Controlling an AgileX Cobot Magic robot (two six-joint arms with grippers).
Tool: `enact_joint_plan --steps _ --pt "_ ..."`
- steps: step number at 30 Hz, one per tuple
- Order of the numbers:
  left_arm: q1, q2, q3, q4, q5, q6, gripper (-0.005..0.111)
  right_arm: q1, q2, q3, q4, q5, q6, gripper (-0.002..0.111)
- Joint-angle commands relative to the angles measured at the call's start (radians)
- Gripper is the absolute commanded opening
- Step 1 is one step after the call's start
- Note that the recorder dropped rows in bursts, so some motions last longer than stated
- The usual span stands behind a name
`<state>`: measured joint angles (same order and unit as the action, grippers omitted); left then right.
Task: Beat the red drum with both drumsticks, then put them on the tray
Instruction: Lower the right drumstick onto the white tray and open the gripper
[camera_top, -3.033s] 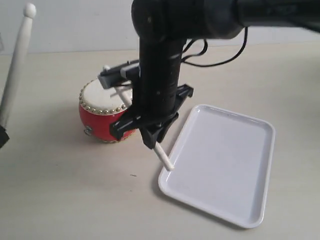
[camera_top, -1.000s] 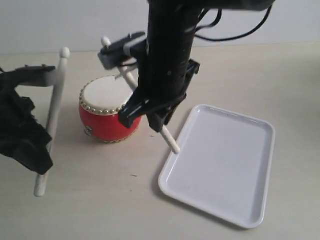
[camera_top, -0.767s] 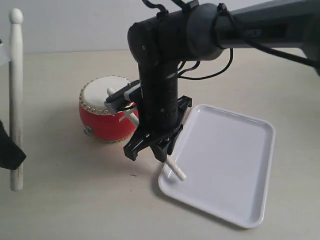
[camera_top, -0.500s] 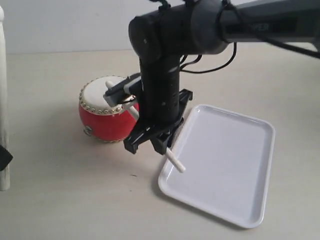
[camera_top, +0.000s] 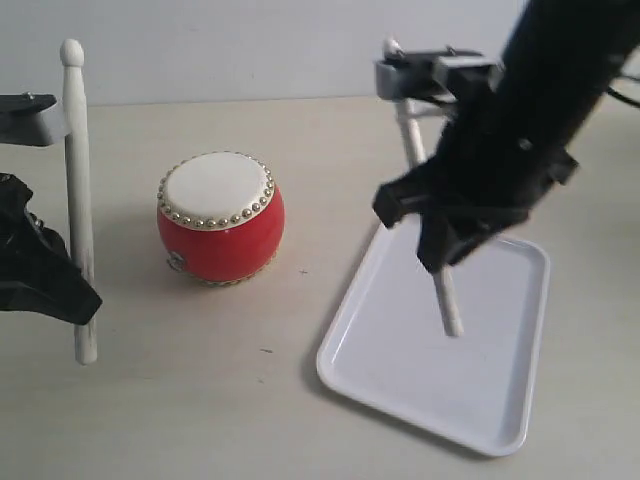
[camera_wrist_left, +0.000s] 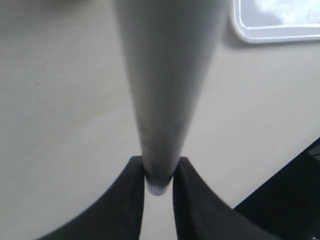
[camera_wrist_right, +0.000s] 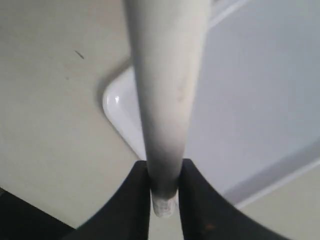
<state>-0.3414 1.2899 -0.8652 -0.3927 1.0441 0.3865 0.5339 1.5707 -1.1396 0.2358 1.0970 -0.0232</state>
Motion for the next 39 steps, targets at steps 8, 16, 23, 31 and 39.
enact_joint_plan --steps 8,16,23,31,39 --pt "0.002 0.002 0.005 -0.051 -0.063 0.032 0.0 -0.141 -0.056 0.405 0.268 -0.218 0.051 0.0" --pt "-0.062 0.0 0.005 -0.05 -0.002 0.044 0.0 -0.288 -0.025 0.405 0.277 -0.206 0.148 0.0" --pt "-0.07 0.0 0.005 -0.046 -0.011 0.044 0.0 -0.308 0.068 0.405 0.287 -0.225 0.141 0.0" --pt "-0.07 0.0 0.005 -0.045 -0.032 0.044 0.0 -0.308 0.153 0.405 0.285 -0.269 0.139 0.0" --pt "-0.07 0.0 0.005 -0.033 -0.057 0.044 0.0 -0.308 0.184 0.405 0.284 -0.312 0.139 0.0"
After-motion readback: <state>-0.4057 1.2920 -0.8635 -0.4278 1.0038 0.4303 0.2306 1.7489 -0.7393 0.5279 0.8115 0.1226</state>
